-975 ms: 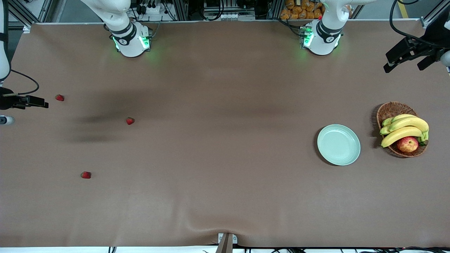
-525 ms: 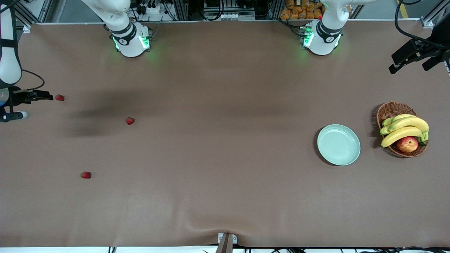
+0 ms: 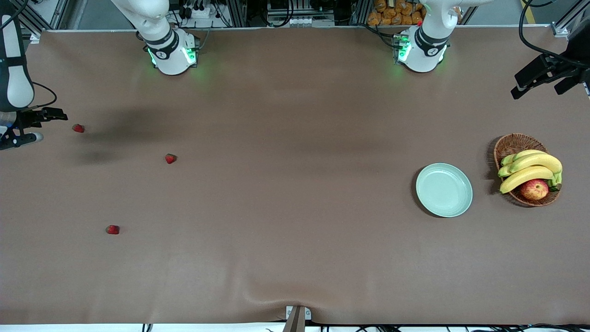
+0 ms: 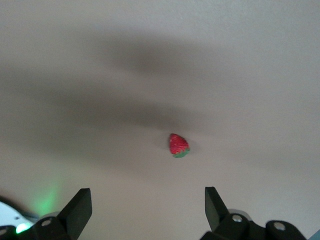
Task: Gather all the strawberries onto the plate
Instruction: 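Lower the right gripper and grasp the strawberry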
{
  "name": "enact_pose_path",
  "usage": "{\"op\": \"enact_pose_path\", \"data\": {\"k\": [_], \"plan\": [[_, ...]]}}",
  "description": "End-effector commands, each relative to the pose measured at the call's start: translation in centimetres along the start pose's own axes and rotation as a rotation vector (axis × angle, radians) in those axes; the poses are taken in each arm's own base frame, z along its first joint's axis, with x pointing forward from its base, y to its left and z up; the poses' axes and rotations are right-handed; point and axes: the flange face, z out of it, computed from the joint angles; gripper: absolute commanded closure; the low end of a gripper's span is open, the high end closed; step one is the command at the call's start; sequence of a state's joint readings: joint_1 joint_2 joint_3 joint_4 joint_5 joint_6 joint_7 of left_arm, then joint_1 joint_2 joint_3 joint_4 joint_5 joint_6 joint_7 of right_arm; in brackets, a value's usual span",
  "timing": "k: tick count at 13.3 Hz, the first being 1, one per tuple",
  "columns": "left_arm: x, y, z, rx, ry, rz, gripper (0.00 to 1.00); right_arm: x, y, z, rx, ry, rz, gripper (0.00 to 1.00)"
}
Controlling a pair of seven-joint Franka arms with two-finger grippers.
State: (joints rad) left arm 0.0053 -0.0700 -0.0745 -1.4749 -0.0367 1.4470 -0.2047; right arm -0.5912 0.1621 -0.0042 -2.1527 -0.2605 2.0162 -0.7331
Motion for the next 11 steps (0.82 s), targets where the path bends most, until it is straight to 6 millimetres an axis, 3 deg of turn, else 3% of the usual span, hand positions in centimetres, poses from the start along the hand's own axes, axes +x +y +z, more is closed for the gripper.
{"op": "enact_pose_path", "data": {"k": [1, 6, 8, 11], "plan": [[0.1, -0.4, -0.2, -0.012, -0.012, 0.012, 0.00, -1.9, 0.6, 3.7, -0.031, 0.034, -0.062, 0.00], [0.6, -1.1, 0.4, -0.008, -0.020, -0.001, 0.00, -1.2, 2.9, 9.8, -0.043, 0.073, -0.185, 0.00], [0.7, -1.1, 0.6, -0.008, -0.025, -0.003, 0.00, -1.8, 4.2, 12.2, -0.054, 0.092, -0.214, 0.00], [1.1, -1.1, 1.2, -0.007, -0.034, -0.005, 0.00, -1.5, 4.2, 13.8, -0.051, 0.100, -0.241, 0.00]]}}
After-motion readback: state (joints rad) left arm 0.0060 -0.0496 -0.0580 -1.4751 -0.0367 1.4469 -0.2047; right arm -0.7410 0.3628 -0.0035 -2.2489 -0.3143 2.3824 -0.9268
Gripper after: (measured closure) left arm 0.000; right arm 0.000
